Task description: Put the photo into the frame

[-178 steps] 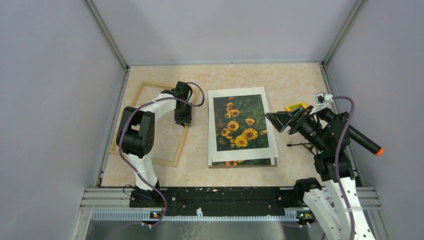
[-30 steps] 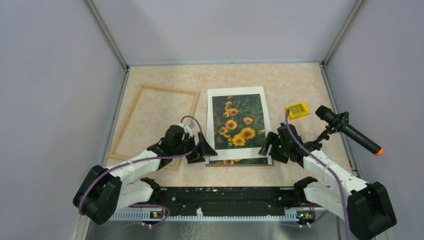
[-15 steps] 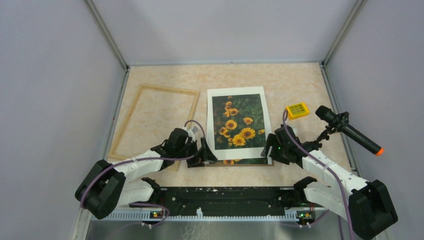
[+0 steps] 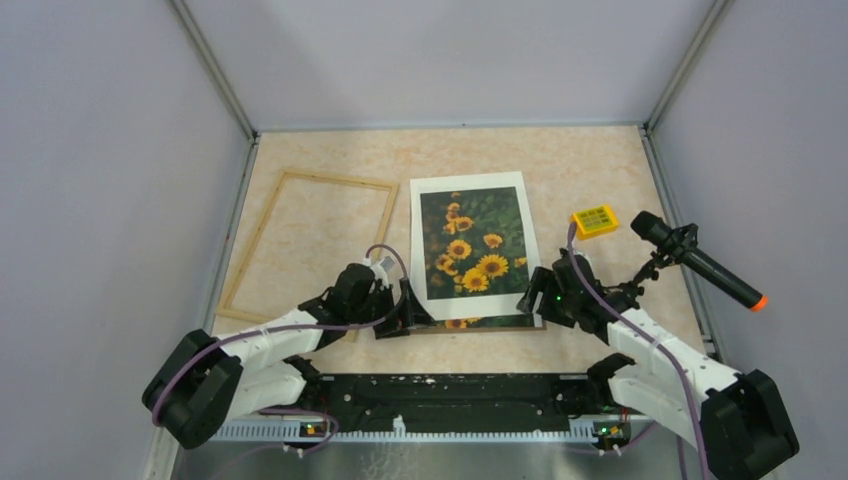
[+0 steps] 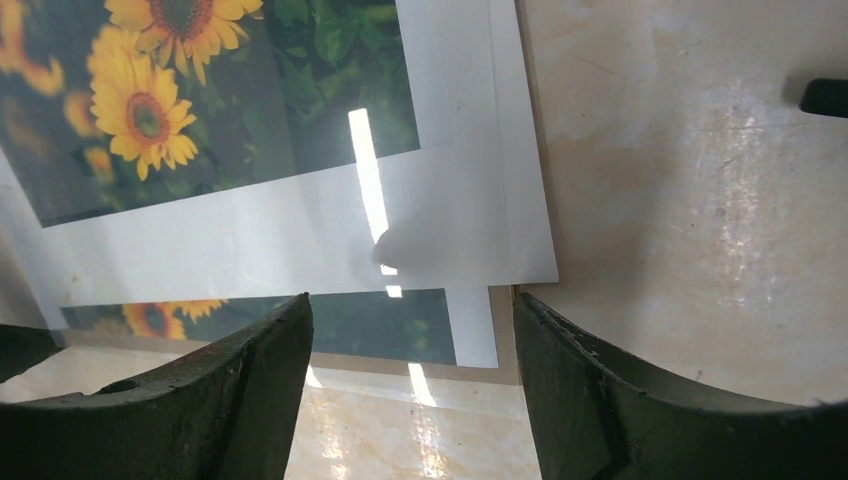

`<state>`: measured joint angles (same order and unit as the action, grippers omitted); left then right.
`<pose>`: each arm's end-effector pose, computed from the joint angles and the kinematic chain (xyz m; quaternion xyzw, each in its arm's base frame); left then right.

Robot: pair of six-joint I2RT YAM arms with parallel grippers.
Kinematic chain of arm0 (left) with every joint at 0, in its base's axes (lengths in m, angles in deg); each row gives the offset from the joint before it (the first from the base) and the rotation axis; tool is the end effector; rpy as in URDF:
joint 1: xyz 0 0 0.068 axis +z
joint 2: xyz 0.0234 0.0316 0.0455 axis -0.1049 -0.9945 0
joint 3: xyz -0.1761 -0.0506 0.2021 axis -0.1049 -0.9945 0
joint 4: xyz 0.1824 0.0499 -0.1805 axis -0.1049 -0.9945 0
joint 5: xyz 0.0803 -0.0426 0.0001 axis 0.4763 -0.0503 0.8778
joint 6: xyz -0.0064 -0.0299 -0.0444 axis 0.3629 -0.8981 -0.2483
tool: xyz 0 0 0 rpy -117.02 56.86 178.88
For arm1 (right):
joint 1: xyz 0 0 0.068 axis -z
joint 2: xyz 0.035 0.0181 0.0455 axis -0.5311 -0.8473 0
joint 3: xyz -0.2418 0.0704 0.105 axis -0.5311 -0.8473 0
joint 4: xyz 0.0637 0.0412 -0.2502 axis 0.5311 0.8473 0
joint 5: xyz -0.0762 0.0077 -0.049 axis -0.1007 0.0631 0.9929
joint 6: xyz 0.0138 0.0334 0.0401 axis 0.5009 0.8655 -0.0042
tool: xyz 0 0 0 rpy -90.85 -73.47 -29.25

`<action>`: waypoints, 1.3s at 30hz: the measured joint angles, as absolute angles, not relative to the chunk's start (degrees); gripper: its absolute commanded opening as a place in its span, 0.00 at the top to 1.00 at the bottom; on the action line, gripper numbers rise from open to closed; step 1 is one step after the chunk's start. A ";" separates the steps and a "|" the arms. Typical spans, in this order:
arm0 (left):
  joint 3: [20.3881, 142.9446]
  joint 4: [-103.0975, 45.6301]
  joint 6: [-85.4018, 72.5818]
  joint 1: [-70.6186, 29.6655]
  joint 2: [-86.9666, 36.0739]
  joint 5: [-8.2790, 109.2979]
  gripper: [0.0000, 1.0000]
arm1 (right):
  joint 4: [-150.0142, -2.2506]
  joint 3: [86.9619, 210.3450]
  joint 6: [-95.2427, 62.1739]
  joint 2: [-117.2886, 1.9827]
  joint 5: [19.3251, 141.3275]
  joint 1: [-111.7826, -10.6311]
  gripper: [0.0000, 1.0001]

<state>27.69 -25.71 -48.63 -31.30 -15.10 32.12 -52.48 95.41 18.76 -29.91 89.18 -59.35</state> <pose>0.1484 -0.1333 0.1447 -0.0340 0.8924 -0.4313 0.1283 0.1478 0.0753 0.1607 0.1263 0.9458 0.1619 0.2517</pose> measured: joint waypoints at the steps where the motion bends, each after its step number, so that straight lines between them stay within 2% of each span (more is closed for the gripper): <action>1: 26.93 -25.80 -48.96 -31.28 -13.79 32.77 0.02 | -53.59 94.52 18.87 -28.86 88.50 -59.35 0.29; 8: 25.31 -28.18 -50.49 -31.28 -9.70 35.20 0.04 | -58.09 89.51 20.40 -21.72 85.92 -59.32 0.29; 17: 25.22 -28.53 -50.38 -31.73 -10.20 36.60 0.03 | -56.83 89.38 20.46 -20.21 84.63 -59.28 0.30; 23: 27.32 -34.59 -46.60 -32.50 -7.49 41.19 0.01 | -59.54 88.05 22.93 -19.99 81.90 -59.28 0.31; 29: 28.52 -39.18 -42.58 -32.54 -5.63 44.42 0.01 | -60.48 88.94 23.20 -23.14 77.92 -59.30 0.31; 39: 29.99 -41.36 -41.53 -32.96 -6.84 43.44 0.02 | -55.21 93.03 23.22 -16.32 73.99 -60.18 0.31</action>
